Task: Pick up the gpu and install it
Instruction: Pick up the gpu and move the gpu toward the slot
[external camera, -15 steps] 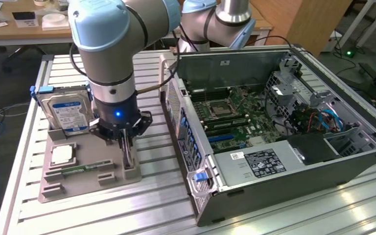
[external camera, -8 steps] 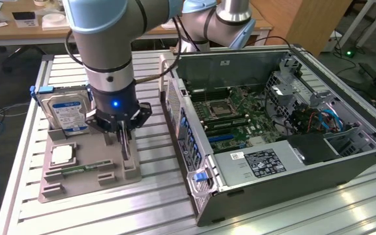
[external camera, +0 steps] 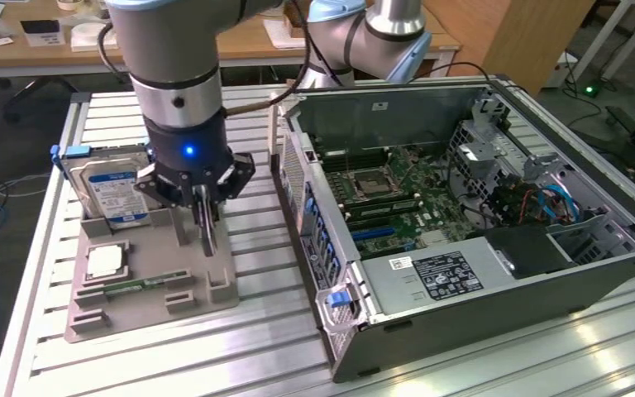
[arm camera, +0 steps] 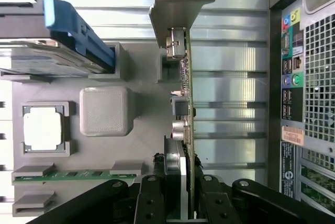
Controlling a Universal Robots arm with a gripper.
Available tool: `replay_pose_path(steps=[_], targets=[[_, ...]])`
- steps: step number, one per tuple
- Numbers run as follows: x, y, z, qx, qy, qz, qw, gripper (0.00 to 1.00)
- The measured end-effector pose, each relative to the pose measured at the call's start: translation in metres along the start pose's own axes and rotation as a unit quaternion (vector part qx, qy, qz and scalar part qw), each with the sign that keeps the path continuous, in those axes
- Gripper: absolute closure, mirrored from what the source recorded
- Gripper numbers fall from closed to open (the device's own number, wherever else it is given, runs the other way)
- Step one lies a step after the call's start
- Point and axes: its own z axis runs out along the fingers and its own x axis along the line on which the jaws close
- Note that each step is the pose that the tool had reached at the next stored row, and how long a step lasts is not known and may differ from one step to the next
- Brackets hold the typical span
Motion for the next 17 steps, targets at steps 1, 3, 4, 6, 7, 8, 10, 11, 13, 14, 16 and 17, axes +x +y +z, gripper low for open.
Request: replay_pose_path(steps=[1, 3, 4, 6, 7, 8, 10, 11, 13, 14, 16, 17], targets=[[0.0, 0.0002, -0.0032, -0.0002, 0.0, 0.0, 1.0, 0.72], [0.0, 0.0007, -0.0098, -0.0004, 0.0, 0.0, 1.0, 0.72], [0.0, 0.0009, -0.0133, -0.0006, 0.0, 0.0, 1.0, 0.72], [0.0, 0.0013, -0.0184, -0.0016, 0.0001, 0.0, 1.0, 0.72], [0.0, 0.0013, -0.0186, -0.0024, 0.0006, 0.0, 1.0, 0.72], [-0.001, 0.0013, -0.0185, -0.0028, 0.003, 0.0, 1.0, 0.72], [0.0, 0.0013, -0.0187, -0.0032, 0.0095, 0.001, 0.9999, 0.72], [0.0, 0.0013, -0.0186, -0.0041, 0.0117, 0.001, 0.9999, 0.72], [0.0, 0.0014, -0.0201, -0.0053, 0.0136, 0.001, 0.9999, 0.72], [0.0, 0.0016, -0.0221, -0.0061, 0.0135, 0.001, 0.9999, 0.72], [-0.001, 0.0018, -0.0268, -0.0071, 0.0135, 0.001, 0.9999, 0.72], [-0.001, 0.002, -0.0294, -0.0077, 0.0135, 0.001, 0.9999, 0.72]])
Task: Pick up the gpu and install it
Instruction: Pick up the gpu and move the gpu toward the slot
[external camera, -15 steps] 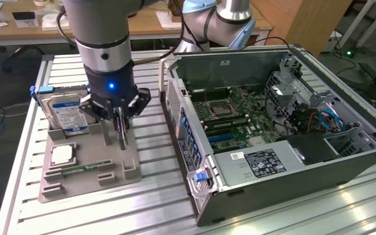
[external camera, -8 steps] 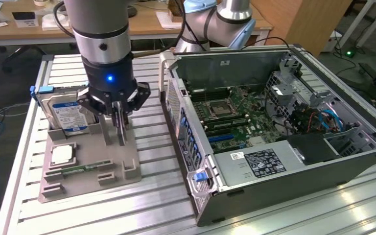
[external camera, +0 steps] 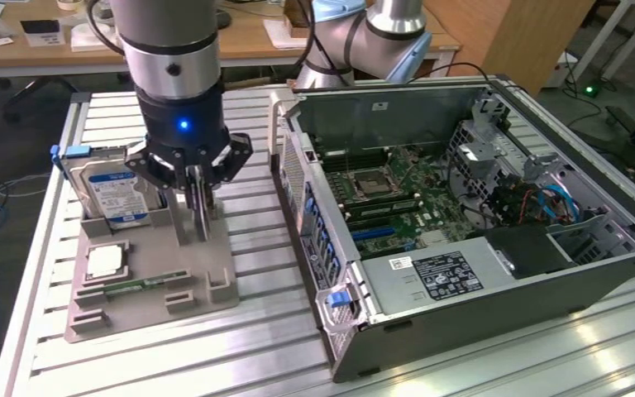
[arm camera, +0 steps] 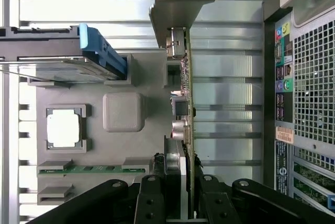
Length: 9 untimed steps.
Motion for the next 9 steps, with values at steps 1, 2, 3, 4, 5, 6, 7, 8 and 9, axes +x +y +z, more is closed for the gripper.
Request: replay_pose_path(steps=[1, 2, 3, 4, 5, 6, 7, 8, 9], targets=[[0.0, 0.0002, -0.0027, -0.0005, 0.0, 0.0, 1.0, 0.72], [0.0, 0.0004, -0.0057, -0.0009, 0.0, 0.0, 1.0, 0.72], [0.0, 0.0007, -0.0087, -0.0012, 0.0001, 0.0, 1.0, 0.72], [0.0, 0.001, -0.0119, -0.0016, 0.0, 0.0, 1.0, 0.72], [0.0, 0.0012, -0.0154, -0.0019, 0.0001, 0.0, 1.0, 0.72], [0.0, 0.0015, -0.0188, -0.0024, 0.0, 0.0, 1.0, 0.72], [0.0, 0.0018, -0.0224, -0.0028, 0.0, 0.0, 1.0, 0.72], [0.0, 0.0021, -0.0258, -0.003, 0.0001, 0.0, 1.0, 0.72], [0.0, 0.0024, -0.0289, -0.0034, 0.0001, 0.0, 1.0, 0.72]])
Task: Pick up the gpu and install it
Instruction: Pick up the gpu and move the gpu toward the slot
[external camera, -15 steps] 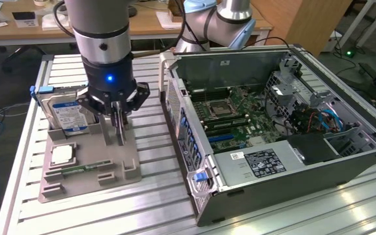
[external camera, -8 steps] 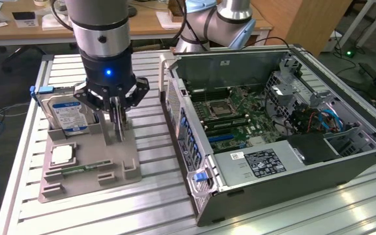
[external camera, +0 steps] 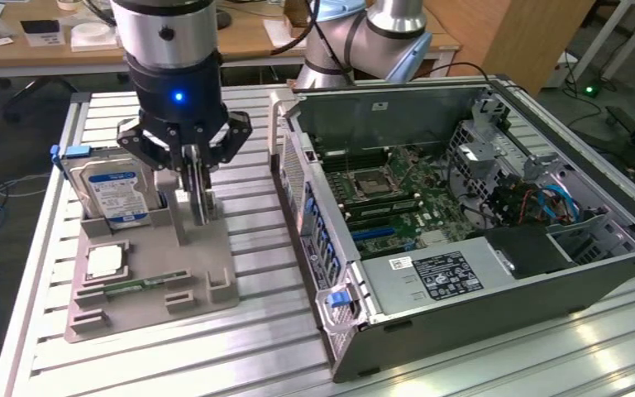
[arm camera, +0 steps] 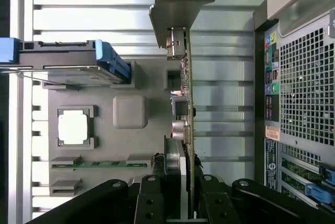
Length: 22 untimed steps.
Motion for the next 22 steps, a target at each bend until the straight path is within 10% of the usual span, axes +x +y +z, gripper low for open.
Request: replay_pose_path(steps=[22], targets=[[0.002, 0.0045, -0.0497, -0.0012, 0.0, 0.0, 1.0, 0.72]])
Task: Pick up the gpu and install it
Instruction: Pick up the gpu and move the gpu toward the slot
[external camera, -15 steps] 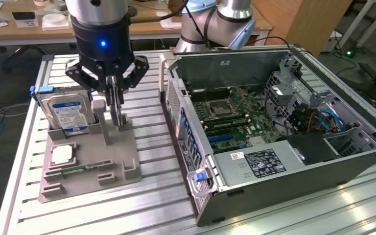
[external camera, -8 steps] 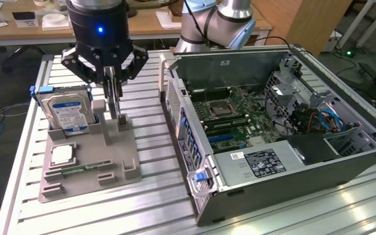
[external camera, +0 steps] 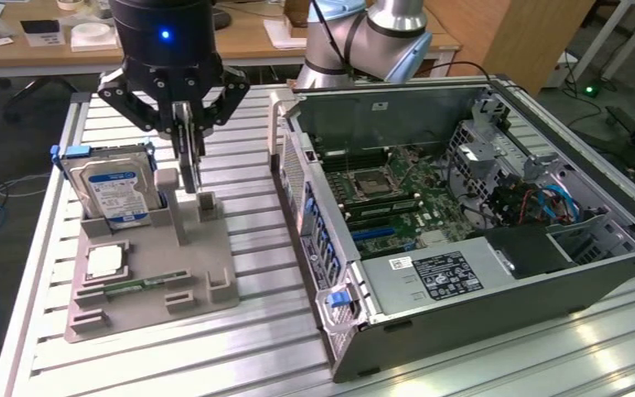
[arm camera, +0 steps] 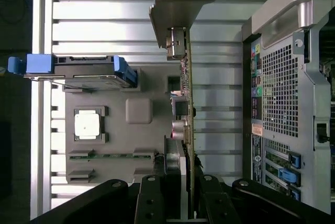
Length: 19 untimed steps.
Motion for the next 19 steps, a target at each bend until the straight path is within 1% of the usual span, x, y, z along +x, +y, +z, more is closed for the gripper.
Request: replay_pose_path(steps=[4, 5, 7, 10, 19], targets=[[0.0, 0.0, -0.0001, 0.0105, -0.0001, 0.0, 0.9999, 0.72], [0.0, -0.0001, 0.0, 0.012, -0.0002, 0.0, 0.9999, 0.72], [0.0, -0.0002, -0.0001, 0.0128, -0.0001, 0.0, 0.9999, 0.72], [-0.001, 0.0001, -0.0001, 0.0129, -0.0001, 0.0, 0.9999, 0.72], [-0.012, 0.0002, -0.0001, 0.0129, -0.0002, 0.0, 0.9999, 0.72]])
